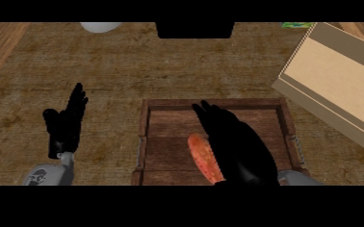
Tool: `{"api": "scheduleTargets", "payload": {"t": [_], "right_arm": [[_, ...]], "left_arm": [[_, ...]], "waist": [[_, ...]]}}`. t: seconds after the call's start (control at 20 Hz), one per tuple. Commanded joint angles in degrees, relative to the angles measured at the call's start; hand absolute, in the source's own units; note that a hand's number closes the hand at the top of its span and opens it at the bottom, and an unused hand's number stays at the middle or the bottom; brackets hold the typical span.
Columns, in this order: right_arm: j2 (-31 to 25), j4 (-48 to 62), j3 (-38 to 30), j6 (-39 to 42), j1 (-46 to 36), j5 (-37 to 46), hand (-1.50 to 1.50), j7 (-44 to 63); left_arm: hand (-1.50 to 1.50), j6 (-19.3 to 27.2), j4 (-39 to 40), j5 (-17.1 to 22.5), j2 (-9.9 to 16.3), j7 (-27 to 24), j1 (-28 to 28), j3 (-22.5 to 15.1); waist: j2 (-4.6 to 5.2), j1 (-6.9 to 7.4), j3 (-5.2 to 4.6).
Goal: Pick the sweet potato from the tray and place it in the cardboard box
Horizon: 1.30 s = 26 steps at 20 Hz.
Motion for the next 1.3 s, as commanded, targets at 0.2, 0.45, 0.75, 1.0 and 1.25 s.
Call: {"api": "scheduleTargets", "payload": {"t": [0.2,0.45,0.75,1.0,1.25], "right_arm": [[4.8,3.4,2.4,3.7,-1.2,2.8,-1.50,14.7],[2.1,8.0,1.4,4.2,1.1,3.4,-1.50,7.6],[3.6,10.9,-0.2,6.2,0.4,3.3,-1.50,5.8],[6.7,8.8,1.8,6.2,2.5,6.6,-1.50,9.3],[8.1,16.3,-0.2,5.1,3.1,9.3,-1.50,2.3]], "left_arm": [[0.00,-2.0,0.1,0.6,0.9,-1.1,1.1,1.3],[0.00,0.4,-0.7,-0.6,-0.8,1.7,-1.1,0.8],[0.00,0.7,1.0,-1.7,-2.0,0.4,-1.5,0.9],[0.00,-1.1,-1.5,-1.2,-1.5,0.3,1.1,1.0],[0.00,-0.2,-0.3,-2.7,-2.4,0.3,0.0,1.1]], "waist": [[-0.02,0.08,-0.02],[0.13,0.08,0.06],[0.18,0.02,0.06],[0.00,0.08,0.06],[0.21,0.24,0.07]]}}
